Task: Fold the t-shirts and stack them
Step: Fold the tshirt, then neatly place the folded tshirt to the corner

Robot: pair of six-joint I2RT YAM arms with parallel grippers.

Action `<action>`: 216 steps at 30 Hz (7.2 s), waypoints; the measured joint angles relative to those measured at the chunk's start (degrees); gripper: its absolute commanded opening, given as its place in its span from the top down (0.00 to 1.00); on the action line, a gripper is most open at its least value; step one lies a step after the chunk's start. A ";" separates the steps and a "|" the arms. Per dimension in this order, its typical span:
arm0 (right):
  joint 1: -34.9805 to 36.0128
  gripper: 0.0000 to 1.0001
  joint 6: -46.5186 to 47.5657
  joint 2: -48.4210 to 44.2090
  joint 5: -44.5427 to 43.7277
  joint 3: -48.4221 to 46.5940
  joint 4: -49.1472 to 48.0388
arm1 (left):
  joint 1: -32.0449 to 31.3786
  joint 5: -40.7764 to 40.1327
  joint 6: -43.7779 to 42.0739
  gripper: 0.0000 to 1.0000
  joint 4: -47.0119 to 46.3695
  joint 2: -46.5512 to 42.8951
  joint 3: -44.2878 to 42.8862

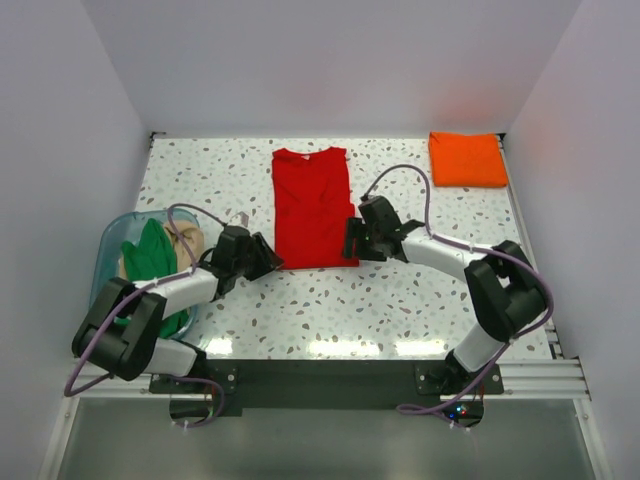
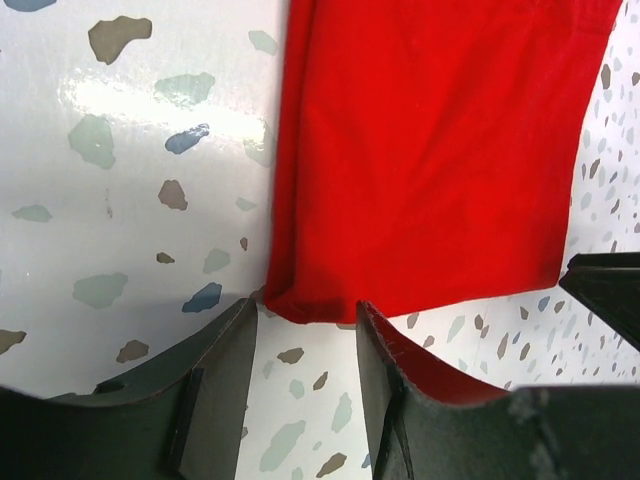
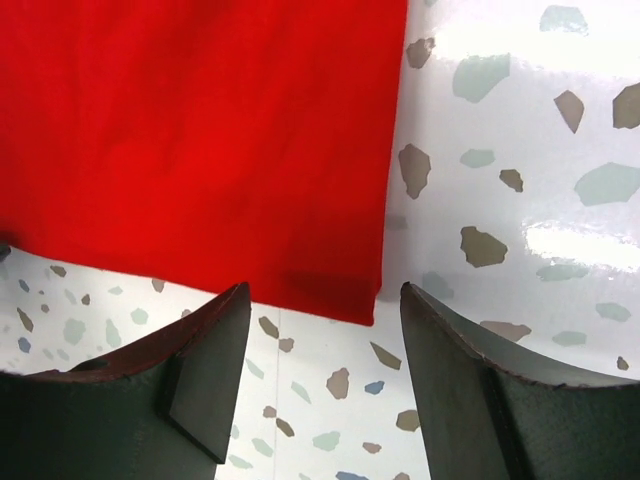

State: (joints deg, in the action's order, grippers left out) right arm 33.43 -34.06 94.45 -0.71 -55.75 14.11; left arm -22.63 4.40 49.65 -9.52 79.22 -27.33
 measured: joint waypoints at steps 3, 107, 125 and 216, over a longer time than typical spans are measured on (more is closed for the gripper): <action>-1.31 0.36 -1.51 0.00 1.42 1.79 -2.36 | 0.00 0.24 0.02 0.50 -0.94 0.68 0.13; 0.76 1.00 -16.81 -40.87 19.69 40.24 -11.04 | -19.96 -4.83 15.17 1.00 20.83 -41.29 19.30; 0.04 1.00 -9.16 -34.18 13.29 16.20 5.22 | -18.03 -9.14 9.46 1.00 28.89 -28.57 -4.74; -20.72 0.39 1.25 30.99 25.57 -40.50 -2.93 | 11.89 8.33 -9.86 0.73 14.53 35.41 -57.79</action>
State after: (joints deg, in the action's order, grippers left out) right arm 12.71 -32.82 125.45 24.86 -96.25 11.18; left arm -10.74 12.73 39.79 5.02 114.63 -85.12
